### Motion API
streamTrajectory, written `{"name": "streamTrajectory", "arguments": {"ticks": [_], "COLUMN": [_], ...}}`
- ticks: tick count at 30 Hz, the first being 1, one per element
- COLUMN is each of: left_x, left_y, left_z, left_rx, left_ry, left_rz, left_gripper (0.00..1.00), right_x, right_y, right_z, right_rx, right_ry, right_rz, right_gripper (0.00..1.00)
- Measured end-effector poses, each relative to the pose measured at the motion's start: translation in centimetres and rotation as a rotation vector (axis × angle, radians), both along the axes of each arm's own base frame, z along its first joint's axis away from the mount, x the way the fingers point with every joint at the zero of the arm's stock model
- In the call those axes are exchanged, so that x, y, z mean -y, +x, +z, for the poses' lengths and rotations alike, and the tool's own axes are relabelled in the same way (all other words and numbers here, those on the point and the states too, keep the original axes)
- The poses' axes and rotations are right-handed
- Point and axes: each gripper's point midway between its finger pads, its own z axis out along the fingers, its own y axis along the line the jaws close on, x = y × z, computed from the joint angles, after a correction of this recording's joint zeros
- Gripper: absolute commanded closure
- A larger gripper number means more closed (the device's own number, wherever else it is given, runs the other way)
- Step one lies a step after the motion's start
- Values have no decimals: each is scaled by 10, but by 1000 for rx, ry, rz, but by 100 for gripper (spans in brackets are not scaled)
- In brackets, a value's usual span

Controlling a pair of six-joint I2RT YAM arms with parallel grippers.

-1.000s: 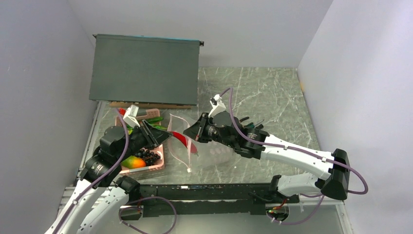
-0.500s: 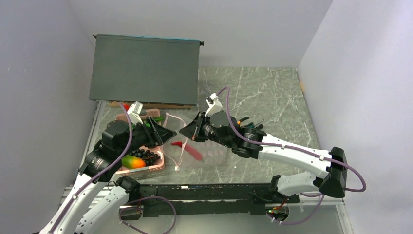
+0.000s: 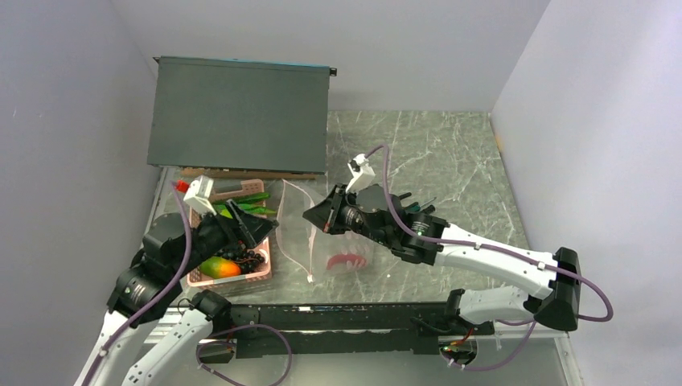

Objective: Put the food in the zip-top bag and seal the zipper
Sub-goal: Place the fake vegetable in the zipper food storage bag, then pick up the fake vegetable from the bin.

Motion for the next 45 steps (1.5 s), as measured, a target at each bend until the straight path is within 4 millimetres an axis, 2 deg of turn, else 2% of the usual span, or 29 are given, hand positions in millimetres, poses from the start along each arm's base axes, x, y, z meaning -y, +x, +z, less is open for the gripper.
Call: {"name": "streamTrajectory", "arguments": {"ticks": [4,7,13,18,22,28,32,34,39,45], "left_x": [-21,-32,-46,-56,-70,-75,-79,-84,-99,-108], "left_y": [-5,-5,8,20,26,47,60,68,90,109], "left_z": [-9,-24,-81,-128,-153,-158,-161,-160,-150,-160], "left_rx": [0,-25,-169,-286,-357,-380,-419,-440,-428,-474], "left_ry": [39,79,257,398,452,402,352,296,95,-116], "left_rz": [87,137,209,263,362,509,605,669,812,907], "left_gripper": [6,5,4,5,10,19,34,39,43,51], "right_x": [8,16,24,27,28,29,29,29,29,29], "right_y": [-3,-5,-6,-6,-5,-5,-5,-5,-5,-5], "right_z": [5,6,4,-8,-16,-19,-19,-20,-20,-19], "right_rx": [52,89,135,147,146,153,159,161,161,163], "right_ry": [-9,-18,-44,-81,-100,-112,-116,-118,-117,-114], "right_rz": [18,26,32,37,38,41,42,43,43,43], "right_gripper": [100,100,100,100,100,100,100,100,100,100]}}
